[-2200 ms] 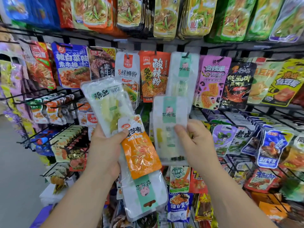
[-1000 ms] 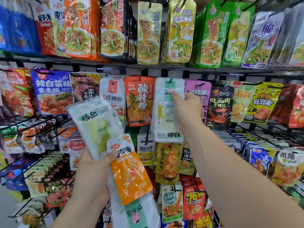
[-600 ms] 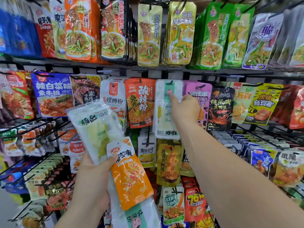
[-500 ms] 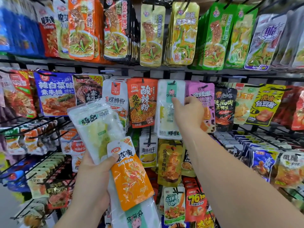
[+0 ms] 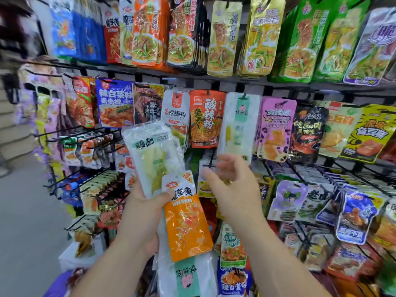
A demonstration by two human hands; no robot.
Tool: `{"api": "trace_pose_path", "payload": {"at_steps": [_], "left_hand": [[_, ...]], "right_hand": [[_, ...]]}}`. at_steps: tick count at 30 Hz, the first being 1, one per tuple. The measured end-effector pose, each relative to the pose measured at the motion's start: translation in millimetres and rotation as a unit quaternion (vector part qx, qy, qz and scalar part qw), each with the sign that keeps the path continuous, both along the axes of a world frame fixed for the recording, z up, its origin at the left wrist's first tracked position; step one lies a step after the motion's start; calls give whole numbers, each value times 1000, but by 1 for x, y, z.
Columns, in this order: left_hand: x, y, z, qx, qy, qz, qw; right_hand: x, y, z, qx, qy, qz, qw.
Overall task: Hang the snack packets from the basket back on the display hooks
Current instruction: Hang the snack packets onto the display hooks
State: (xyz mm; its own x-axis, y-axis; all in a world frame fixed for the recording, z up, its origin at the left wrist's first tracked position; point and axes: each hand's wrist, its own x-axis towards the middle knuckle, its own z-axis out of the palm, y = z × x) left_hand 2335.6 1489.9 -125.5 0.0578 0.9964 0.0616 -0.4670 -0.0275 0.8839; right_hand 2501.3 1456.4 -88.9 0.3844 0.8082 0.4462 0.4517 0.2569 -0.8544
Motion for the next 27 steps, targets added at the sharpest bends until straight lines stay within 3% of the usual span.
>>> {"api": "trace_pose_path", "payload": {"at_steps": [3, 6, 17, 27], "left_hand": [[2, -25, -4, -4, 10, 18, 1000], [-4, -48, -7, -14, 26, 50, 998], [-88, -119, -39, -53, 31, 99, 993], [-235, -103, -47, -57, -8, 85, 995]], "right_hand": [[-17, -17, -21, -148, 37, 159, 975], [-25, -30, -44, -145, 71, 213, 964], [-114, -75, -100, -119, 85, 255, 956], [-259, -63, -103, -106, 106, 255, 955]]}}
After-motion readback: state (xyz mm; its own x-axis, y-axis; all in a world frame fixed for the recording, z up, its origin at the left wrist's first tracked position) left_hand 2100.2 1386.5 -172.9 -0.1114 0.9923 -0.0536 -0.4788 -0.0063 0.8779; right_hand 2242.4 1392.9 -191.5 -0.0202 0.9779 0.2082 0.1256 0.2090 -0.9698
